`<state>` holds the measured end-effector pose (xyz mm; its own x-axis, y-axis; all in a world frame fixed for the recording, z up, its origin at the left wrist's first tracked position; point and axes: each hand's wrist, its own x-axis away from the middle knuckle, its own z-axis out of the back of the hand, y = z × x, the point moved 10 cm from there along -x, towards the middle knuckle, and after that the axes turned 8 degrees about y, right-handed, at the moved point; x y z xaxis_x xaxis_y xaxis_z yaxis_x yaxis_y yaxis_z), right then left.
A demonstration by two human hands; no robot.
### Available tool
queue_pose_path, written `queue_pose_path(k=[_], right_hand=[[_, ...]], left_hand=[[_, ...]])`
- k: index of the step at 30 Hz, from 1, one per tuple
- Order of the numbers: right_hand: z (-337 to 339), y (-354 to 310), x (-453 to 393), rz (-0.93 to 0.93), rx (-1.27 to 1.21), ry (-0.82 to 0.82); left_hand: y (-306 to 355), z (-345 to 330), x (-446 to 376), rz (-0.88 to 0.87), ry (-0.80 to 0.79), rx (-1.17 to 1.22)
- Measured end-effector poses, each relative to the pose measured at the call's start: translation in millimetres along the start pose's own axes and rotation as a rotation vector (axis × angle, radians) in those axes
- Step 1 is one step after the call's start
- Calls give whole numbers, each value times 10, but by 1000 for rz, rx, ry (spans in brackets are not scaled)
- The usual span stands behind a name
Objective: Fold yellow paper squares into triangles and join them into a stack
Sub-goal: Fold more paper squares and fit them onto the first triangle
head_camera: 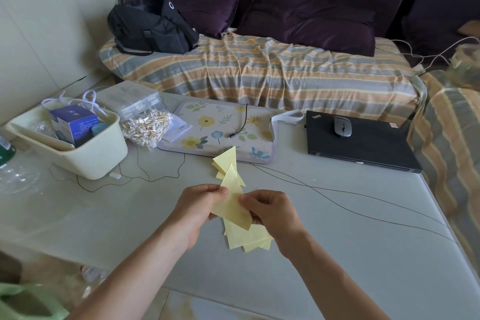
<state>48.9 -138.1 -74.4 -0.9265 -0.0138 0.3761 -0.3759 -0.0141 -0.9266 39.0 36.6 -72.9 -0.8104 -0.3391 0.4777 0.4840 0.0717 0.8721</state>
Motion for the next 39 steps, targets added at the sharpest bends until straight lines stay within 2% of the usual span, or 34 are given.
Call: queue_pose_path(k=[4, 8, 13, 24, 32, 35, 37, 39], right_hand=[[-17, -9, -13, 30, 137, -28], [-62, -22, 20, 43, 160, -73], [-80, -18, 30, 36, 206, -113], [-67, -150, 55, 172, 161, -47], [-143, -155, 76, 166, 189, -104], [-116, -117, 63, 155, 244, -67], [-50, -108, 33, 153, 264, -10], [26, -112, 2, 160, 256, 53]], left_hand=[[47, -14, 7, -63, -22, -72], [134, 58, 13, -125, 35, -15], [141, 58, 29, -115, 55, 38], [88, -165, 151, -118, -71, -51], [132, -36, 94, -146, 20, 5], [181, 64, 54, -153, 73, 68], [159, 27, 60, -125, 29, 37], [85, -97, 94, -86, -86, -76]])
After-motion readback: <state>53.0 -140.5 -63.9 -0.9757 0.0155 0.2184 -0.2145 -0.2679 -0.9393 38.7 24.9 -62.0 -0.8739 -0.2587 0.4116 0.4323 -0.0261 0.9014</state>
